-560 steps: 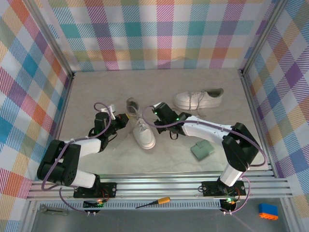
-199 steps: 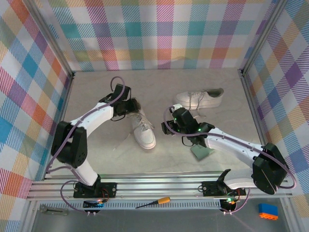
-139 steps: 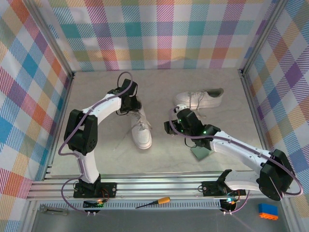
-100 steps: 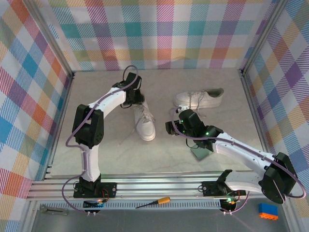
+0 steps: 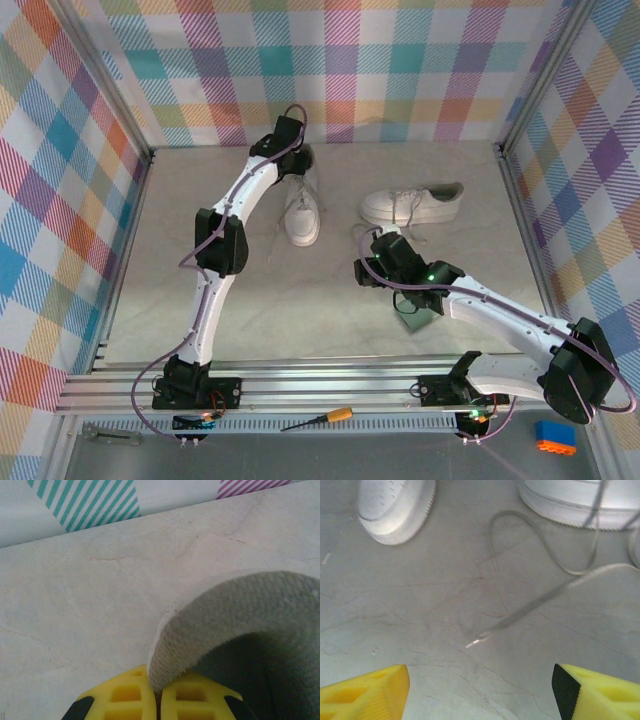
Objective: Tie the shoes
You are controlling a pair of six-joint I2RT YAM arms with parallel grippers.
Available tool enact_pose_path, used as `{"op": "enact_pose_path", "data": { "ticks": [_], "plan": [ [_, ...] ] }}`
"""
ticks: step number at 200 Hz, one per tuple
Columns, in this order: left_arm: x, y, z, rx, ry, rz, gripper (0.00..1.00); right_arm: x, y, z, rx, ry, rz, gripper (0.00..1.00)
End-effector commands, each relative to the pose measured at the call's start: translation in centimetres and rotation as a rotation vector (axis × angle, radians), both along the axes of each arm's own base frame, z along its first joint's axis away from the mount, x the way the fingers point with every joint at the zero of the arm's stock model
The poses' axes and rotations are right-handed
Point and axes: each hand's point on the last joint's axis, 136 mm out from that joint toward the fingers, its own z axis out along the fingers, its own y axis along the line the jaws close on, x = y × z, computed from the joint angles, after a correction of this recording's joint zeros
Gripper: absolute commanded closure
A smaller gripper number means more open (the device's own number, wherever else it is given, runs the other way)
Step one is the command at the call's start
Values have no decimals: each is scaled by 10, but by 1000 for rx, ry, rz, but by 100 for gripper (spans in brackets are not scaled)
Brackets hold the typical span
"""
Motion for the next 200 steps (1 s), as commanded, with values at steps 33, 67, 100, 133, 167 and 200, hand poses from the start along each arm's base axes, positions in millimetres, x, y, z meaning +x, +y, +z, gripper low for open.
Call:
{"op": "enact_pose_path", "data": {
  "ticks": [33,67,100,133,167,200],
  "plan": [
    [46,27,44,-103,-206,68,38,11,-55,30,70,-35,-347,1],
    [19,-5,127,-210,-296,11,1,31,-112,51,218,-158,-712,1],
    [-51,-36,199,-253,-374,-68,0,77,-141,67,358,-157,-871,1],
    [-144,-46,224,-383,-446,-102,0,127,-162,61,439,-11,-1046,1],
    [-229,-58,196,-422,-416,-162,0,178,-170,40,500,122,-1122,2],
    [-283,-60,156,-403,-316,-203,0,203,-183,11,509,265,-1229,7]
  ]
}}
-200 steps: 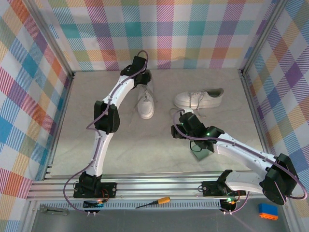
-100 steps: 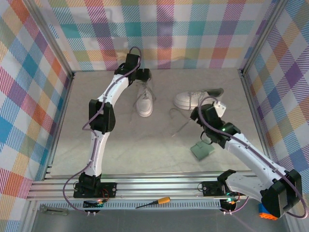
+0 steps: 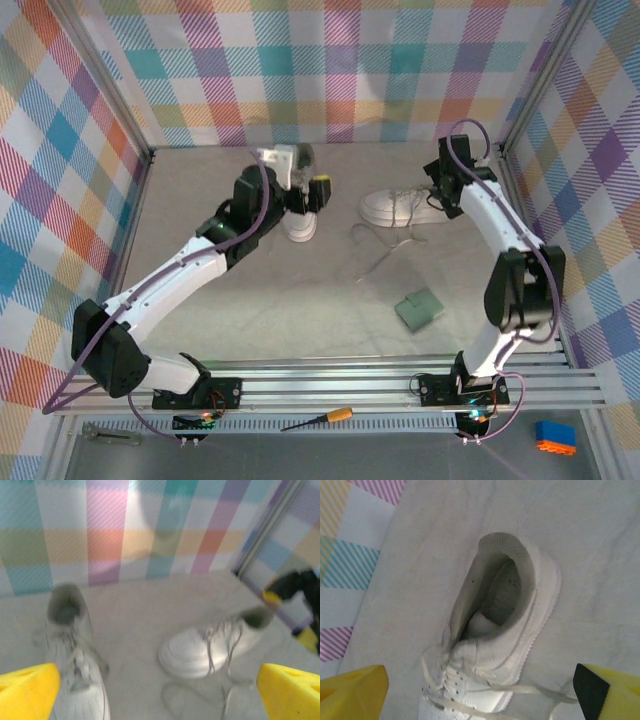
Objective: Tie the shoes
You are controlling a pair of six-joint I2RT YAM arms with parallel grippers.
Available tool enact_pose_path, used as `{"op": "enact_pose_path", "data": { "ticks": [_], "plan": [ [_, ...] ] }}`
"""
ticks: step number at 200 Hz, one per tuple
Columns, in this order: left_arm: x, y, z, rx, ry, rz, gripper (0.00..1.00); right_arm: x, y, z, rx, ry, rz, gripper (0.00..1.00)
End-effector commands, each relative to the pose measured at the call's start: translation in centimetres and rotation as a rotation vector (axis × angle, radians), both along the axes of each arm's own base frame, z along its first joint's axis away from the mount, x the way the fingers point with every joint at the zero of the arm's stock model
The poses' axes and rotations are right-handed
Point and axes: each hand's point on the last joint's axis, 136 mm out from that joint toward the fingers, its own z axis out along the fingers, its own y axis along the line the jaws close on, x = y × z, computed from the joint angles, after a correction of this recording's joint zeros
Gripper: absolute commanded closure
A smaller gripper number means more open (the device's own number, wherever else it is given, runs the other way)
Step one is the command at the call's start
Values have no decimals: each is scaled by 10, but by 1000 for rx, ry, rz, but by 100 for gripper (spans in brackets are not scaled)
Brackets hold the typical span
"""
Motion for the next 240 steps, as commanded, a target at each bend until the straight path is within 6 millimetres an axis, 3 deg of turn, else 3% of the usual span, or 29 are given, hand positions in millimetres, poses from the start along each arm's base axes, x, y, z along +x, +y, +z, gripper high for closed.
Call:
{"op": "enact_pose_path", "data": {
  "ticks": [1,43,92,113,127,153,175,204,240],
  "plan": [
    [-25,0,-38,21,82,-3,0,0,-1,-20,111,120,-59,7],
    [-61,23,-64,43,143,-4,0,3,-9,-49,122,237,-157,9],
    [-72,46,-72,73,153,55,0,11,-14,-78,126,313,-165,13],
    [-71,48,-74,86,162,71,0,18,-13,-88,129,334,-141,24],
    [-70,53,-72,93,160,97,0,21,-14,-84,121,318,-129,36],
    [-71,63,-60,89,128,137,0,35,-17,-48,66,190,-52,67],
    [-74,71,-47,67,78,153,0,40,-14,5,-14,42,40,84],
    [-78,75,-35,32,13,149,0,32,15,88,-154,-208,235,96],
    [-88,57,-29,-22,-50,19,0,-5,62,176,-227,-561,493,100]
  ]
}}
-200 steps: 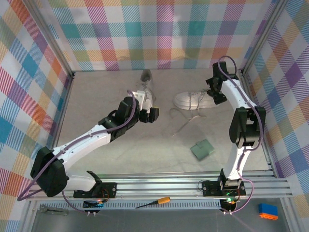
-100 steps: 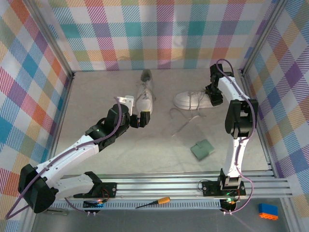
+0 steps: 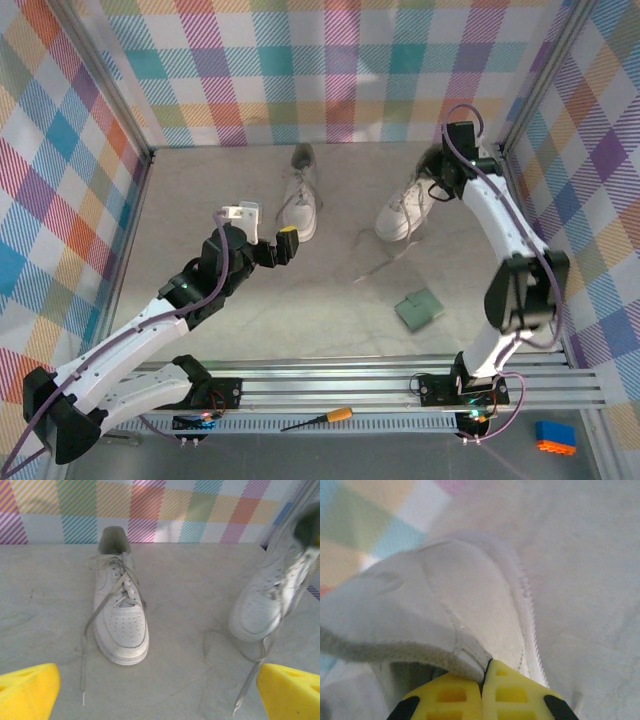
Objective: Tie the shoes
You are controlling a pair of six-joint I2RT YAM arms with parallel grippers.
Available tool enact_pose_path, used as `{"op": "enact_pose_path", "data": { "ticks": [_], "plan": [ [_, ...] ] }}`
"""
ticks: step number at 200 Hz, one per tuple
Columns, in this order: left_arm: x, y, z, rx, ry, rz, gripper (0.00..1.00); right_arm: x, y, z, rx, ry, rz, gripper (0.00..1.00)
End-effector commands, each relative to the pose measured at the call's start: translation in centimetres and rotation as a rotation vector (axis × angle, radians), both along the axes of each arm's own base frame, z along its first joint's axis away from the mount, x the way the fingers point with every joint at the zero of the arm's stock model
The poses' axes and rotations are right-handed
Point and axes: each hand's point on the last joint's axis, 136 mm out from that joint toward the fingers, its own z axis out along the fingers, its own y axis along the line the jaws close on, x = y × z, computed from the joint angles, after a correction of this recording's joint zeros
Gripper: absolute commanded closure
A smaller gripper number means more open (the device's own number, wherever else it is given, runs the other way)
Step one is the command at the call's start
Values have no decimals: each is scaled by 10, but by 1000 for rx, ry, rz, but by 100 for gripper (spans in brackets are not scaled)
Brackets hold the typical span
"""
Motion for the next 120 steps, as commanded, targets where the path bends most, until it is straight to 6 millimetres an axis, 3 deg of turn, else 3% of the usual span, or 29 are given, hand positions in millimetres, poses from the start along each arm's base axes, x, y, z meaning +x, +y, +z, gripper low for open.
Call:
{"op": "enact_pose_path", "data": {
  "ticks": [1,19,41,80,120],
  "plan": [
    [-4,-13,12,-36,-69,-76,0,-7,33,105,-42,-403,231,100],
    [-5,-17,10,-34,-75,-99,0,-36,47,143,-52,-566,350,100],
    [-4,-24,7,-35,-92,-133,0,-72,46,174,-119,-667,408,100],
    [-3,-38,8,-64,-110,-187,0,-136,10,215,-309,-725,326,100],
    [4,-47,12,-67,-110,-199,0,-192,-29,270,-463,-791,176,100]
  ]
}}
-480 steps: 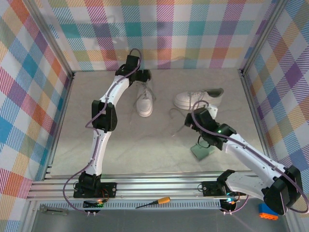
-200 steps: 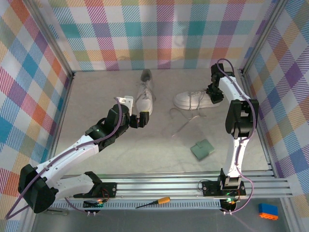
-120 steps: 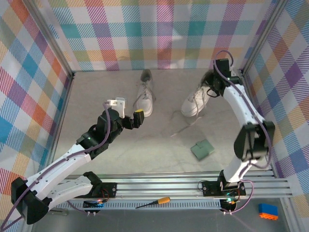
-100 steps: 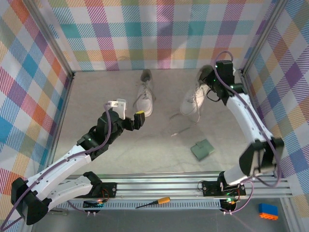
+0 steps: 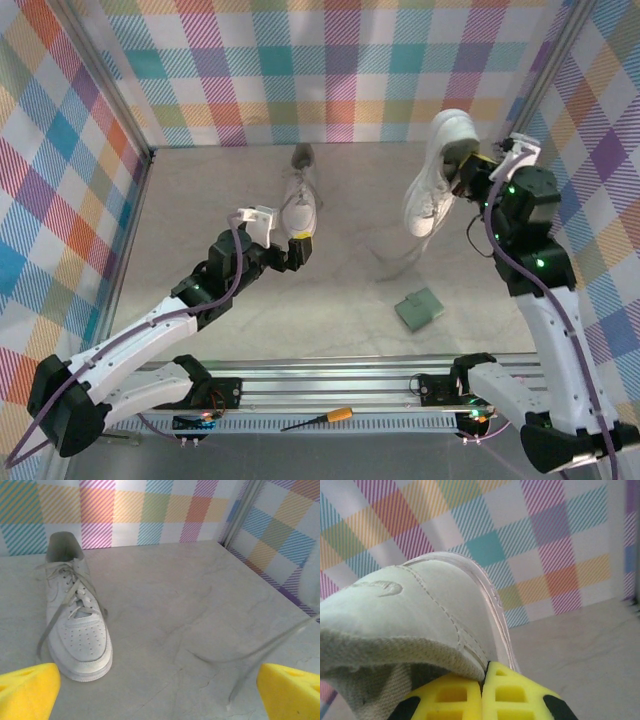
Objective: Tie the shoes
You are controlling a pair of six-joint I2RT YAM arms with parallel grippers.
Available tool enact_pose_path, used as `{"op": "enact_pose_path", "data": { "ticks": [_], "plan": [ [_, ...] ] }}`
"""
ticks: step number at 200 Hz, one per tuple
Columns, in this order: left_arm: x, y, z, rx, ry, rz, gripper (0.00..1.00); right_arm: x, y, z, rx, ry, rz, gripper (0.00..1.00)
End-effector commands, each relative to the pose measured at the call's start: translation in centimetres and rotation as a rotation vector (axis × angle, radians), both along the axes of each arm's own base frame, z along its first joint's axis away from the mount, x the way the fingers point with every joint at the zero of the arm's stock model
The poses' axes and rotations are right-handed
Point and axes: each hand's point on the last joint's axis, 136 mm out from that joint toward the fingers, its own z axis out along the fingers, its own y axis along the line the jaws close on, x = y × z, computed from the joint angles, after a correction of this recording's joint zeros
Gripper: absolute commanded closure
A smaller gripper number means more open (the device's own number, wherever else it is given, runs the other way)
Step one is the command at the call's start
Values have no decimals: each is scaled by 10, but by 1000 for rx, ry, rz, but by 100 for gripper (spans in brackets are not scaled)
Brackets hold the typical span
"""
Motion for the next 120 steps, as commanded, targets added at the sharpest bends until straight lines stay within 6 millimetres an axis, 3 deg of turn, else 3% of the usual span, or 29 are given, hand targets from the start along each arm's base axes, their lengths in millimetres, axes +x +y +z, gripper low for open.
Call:
{"op": "enact_pose_path", "data": {
  "ticks": [1,24,45,60,83,120],
  "plan": [
    [2,-10,22,-37,-57,-32,0,-40,-30,80,-62,-221,-123,100],
    [7,-6,20,-29,-53,4,0,-58,-31,103,-84,-260,-116,100],
    [10,8,19,-14,-54,79,0,-47,-18,94,-104,-174,-44,100],
    [11,23,16,15,-41,151,0,-31,0,69,-86,-64,49,100],
    [8,44,12,50,-10,238,0,-4,29,15,-3,105,159,100],
    [-2,60,5,39,36,286,0,21,82,-74,138,327,258,100]
  ]
}}
